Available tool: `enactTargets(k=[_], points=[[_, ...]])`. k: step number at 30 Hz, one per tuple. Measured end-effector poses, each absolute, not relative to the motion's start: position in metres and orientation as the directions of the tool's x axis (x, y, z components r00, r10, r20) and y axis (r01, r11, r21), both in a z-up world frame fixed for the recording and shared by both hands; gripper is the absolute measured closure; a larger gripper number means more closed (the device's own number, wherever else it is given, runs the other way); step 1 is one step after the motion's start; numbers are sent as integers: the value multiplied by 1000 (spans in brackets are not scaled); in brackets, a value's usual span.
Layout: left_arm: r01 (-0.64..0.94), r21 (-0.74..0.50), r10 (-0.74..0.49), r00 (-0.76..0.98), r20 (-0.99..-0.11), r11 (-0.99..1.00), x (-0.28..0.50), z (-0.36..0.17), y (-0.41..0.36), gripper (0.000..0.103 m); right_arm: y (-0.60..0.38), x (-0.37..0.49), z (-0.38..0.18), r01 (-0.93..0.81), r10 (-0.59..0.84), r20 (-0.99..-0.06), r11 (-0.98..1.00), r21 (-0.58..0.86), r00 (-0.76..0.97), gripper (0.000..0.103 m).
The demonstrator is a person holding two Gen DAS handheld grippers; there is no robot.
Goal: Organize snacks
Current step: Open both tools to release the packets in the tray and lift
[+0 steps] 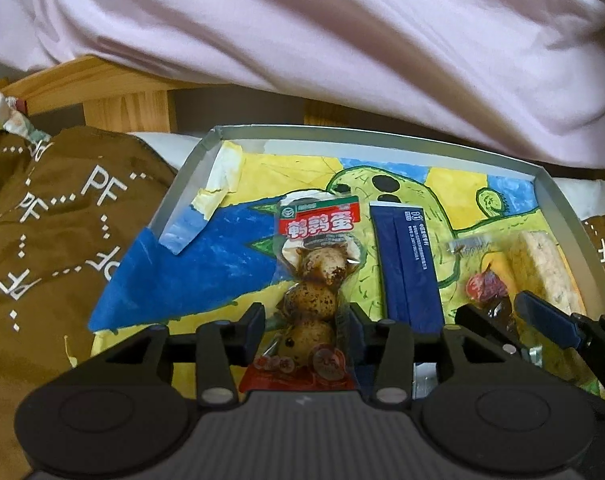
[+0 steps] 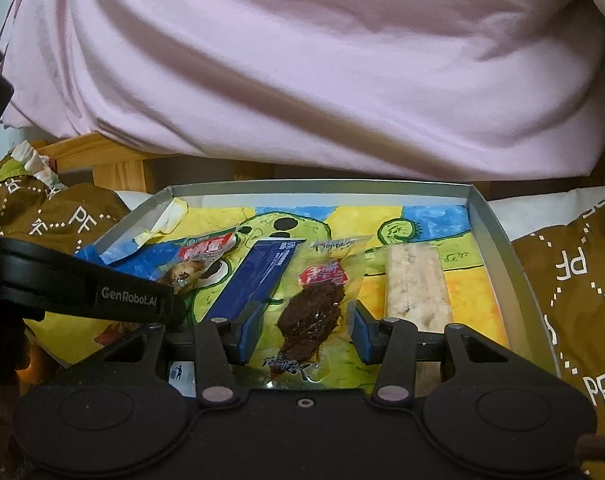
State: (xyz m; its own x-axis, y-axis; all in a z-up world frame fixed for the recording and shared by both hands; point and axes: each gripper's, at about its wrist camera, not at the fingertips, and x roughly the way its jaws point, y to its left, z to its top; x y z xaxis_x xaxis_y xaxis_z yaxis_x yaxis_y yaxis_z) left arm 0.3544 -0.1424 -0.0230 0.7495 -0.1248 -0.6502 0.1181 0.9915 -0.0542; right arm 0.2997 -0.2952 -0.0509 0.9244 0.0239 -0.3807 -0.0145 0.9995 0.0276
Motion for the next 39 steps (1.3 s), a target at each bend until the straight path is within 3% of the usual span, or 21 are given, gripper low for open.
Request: enactTargets(k=[5, 9, 12, 21, 30, 39], points=[[105, -116, -155, 759, -633, 988, 349, -16, -133, 45, -297, 295, -47, -27, 38, -355, 999, 37, 934, 40], [90, -129, -150, 781, -606, 988, 338, -3, -129, 36, -296, 285, -37, -24, 33, -319, 999, 32, 947, 25], [75, -148, -147, 809, -569, 986, 325, 13, -123, 21, -296, 274, -23, -4, 11, -295, 1000, 25, 955, 20], [48, -177, -126, 880, -457, 983, 275, 69, -101, 2, -297, 221, 29, 46, -38, -196, 998, 38, 980, 5], [43, -186, -113, 915, -388, 982, 213, 103, -73, 1, -289, 146, 64, 134, -129, -82, 990, 52, 988, 1], [75, -126, -116, 924, -364, 989, 151, 108, -59, 0, -277, 79, 68, 144, -141, -71, 989, 40, 987, 1]])
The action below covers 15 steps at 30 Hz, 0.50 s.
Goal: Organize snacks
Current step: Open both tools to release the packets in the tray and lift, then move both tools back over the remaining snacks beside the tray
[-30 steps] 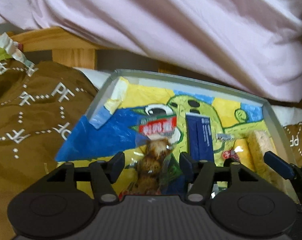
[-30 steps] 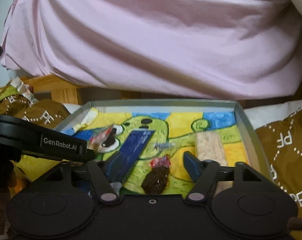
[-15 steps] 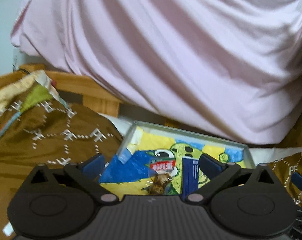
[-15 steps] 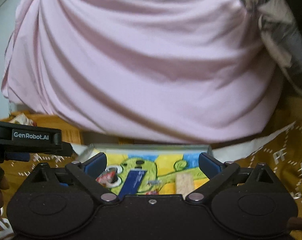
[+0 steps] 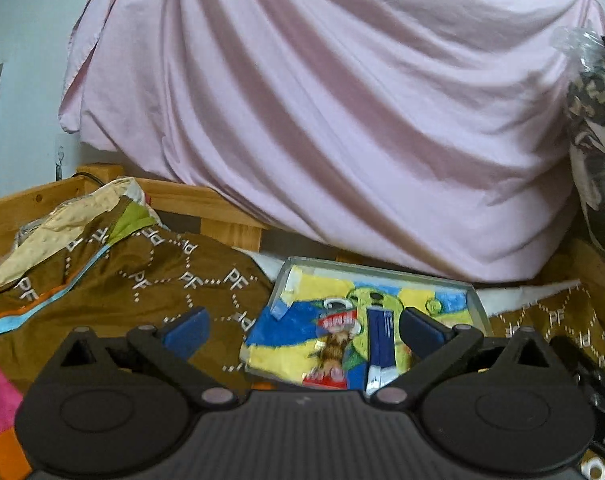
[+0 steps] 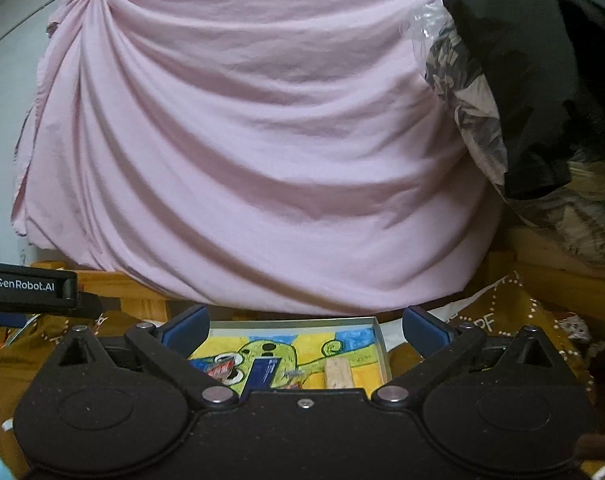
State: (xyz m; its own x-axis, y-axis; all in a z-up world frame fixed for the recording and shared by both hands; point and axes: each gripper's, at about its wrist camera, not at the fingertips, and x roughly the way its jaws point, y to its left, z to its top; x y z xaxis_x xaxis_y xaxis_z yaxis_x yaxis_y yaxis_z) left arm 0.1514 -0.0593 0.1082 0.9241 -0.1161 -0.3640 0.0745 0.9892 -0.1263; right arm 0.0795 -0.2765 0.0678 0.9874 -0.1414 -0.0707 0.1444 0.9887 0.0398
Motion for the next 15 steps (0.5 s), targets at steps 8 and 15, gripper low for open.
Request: enactTargets(k=[8, 15], points=[[141, -70, -157, 899, -408, 988, 117, 84, -52, 0, -261, 40, 57, 153, -155, -70, 988, -25, 985, 1], [172, -44, -173, 881, -441, 984, 98, 62, -49, 0, -254, 19, 40, 149, -156, -133, 987, -61, 979, 1]])
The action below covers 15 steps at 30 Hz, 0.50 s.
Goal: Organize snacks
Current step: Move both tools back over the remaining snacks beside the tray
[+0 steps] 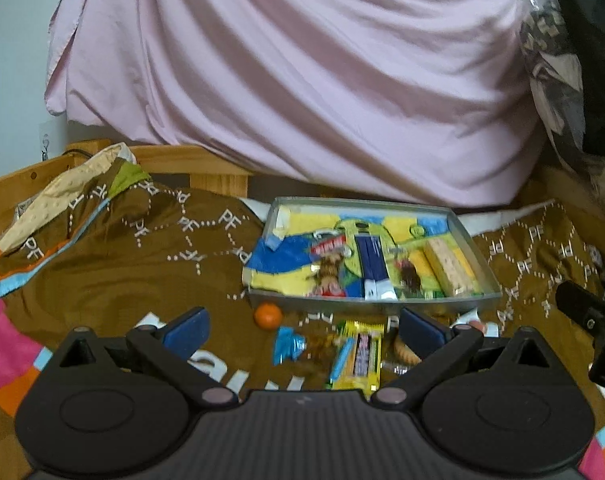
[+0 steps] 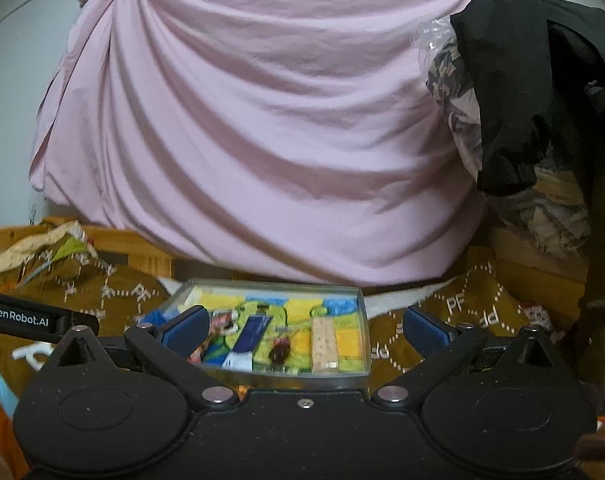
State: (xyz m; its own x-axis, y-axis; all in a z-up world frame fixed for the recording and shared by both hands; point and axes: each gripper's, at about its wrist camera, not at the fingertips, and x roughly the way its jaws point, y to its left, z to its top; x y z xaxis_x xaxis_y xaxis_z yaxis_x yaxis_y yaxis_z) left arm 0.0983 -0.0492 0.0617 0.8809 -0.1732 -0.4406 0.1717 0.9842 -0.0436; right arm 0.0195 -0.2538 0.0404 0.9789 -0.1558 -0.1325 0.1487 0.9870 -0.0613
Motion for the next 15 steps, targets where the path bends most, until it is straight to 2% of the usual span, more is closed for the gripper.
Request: enactTargets(k=[15], points=[[229, 16, -182, 815, -550, 973, 75, 14, -48, 0, -253, 1, 3, 133, -142, -348, 990, -48, 927, 1]])
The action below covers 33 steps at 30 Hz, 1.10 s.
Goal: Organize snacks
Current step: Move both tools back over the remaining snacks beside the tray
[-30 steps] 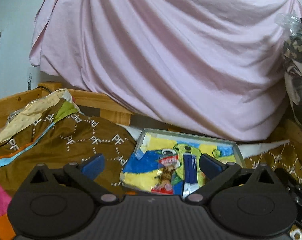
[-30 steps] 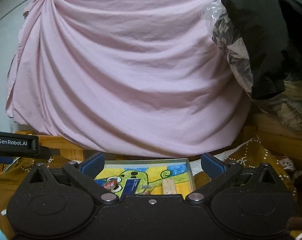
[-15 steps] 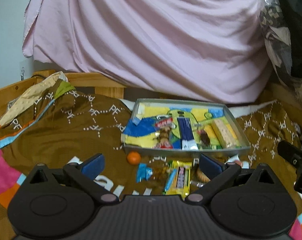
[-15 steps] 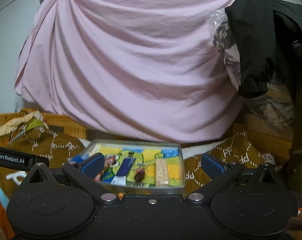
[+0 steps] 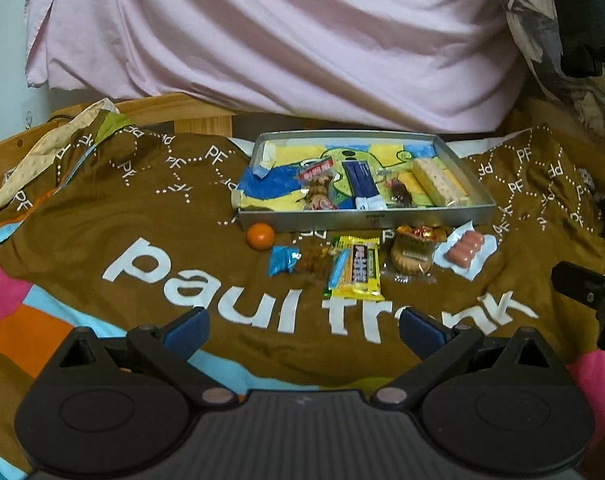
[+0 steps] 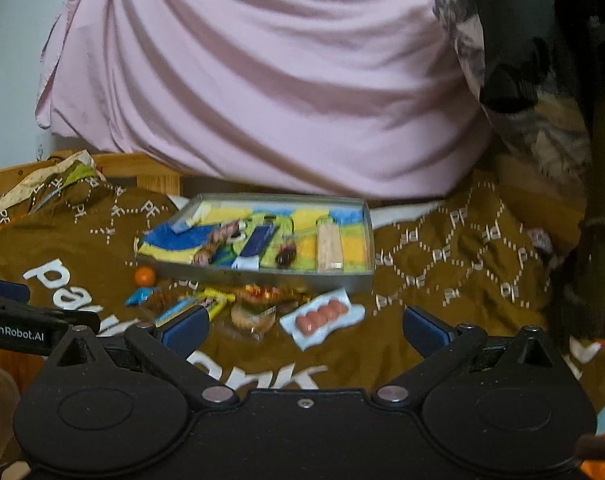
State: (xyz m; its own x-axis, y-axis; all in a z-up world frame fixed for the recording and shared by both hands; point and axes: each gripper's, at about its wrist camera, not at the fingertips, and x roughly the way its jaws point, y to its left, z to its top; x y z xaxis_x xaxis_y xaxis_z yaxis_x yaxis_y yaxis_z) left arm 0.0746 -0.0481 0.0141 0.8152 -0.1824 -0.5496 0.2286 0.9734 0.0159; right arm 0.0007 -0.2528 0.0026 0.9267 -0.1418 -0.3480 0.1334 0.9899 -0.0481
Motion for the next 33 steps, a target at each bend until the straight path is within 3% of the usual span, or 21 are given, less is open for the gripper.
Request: enactTargets(k=[21, 33], points=[[211, 42, -150, 808, -570, 977, 78, 7, -42, 0, -247, 17, -20, 88, -82, -477, 996, -10, 875, 1], [199, 29, -149, 815, -560, 979, 88, 11, -44, 0, -247, 16, -16, 78, -70, -469, 997, -3, 880, 1]])
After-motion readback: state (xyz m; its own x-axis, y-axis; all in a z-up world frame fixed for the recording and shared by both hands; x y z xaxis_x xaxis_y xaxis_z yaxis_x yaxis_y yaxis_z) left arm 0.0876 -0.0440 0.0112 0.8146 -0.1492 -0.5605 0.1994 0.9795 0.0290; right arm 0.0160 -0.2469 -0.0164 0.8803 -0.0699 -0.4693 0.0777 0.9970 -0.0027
